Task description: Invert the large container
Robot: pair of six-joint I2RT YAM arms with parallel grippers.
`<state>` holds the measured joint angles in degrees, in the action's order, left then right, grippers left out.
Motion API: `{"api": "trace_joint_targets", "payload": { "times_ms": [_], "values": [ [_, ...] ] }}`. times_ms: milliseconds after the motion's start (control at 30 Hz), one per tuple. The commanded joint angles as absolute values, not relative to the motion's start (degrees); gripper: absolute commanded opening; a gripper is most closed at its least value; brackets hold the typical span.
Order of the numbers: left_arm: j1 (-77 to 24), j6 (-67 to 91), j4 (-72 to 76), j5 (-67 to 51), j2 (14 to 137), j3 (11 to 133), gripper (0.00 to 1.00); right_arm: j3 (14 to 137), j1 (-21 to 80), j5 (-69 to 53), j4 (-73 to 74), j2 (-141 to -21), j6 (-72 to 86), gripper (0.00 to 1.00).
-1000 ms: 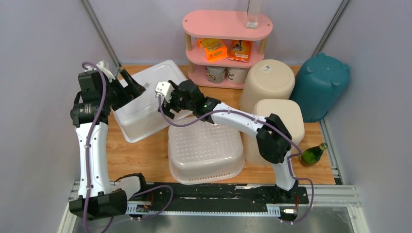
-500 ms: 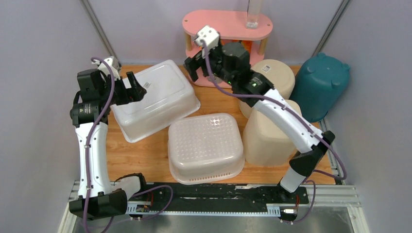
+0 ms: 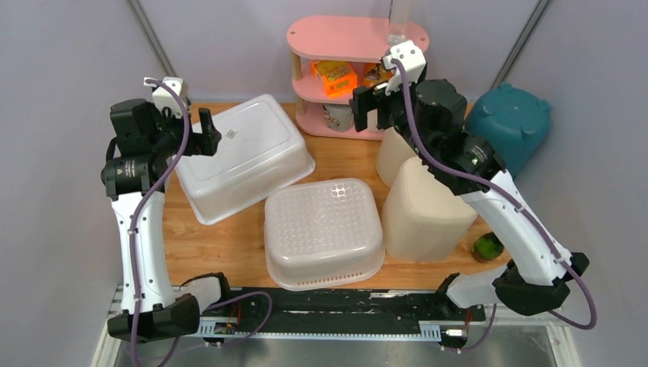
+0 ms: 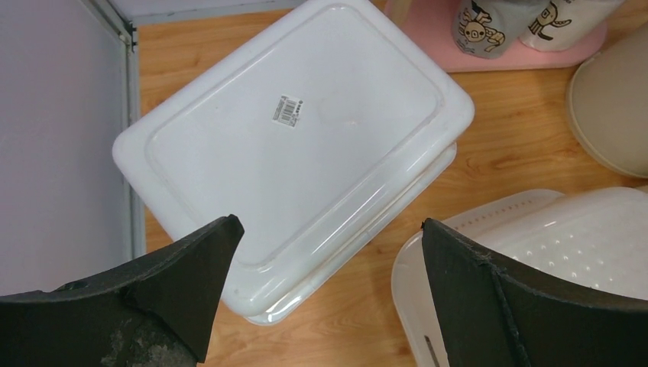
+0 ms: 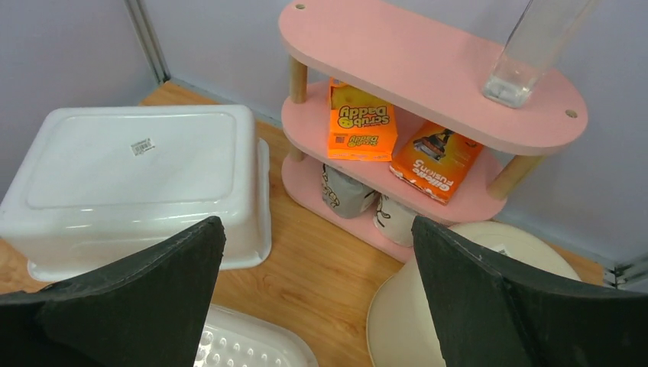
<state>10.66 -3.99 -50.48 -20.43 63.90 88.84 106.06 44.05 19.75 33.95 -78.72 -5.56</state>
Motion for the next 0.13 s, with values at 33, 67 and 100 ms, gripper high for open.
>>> {"api": "trace_joint_targets", "payload": {
  "times_ms": [33, 67, 100],
  "values": [
    [11.07, -4.41, -49.85, -21.68, 64.17, 88.87, 1.00, 106.15, 44.03, 20.05, 37.44, -78.15, -2.20, 1.00],
    [11.07, -4.53, -49.82, -21.55, 64.25, 88.91, 1.00, 107.76, 44.07, 21.40, 38.85, -79.49, -1.90, 1.00],
    [11.07, -4.45, -49.69, -21.54, 64.43, 89.09, 1.00, 109.06, 44.04, 22.56, 39.77, -80.82, -1.74, 1.00]
  ]
}}
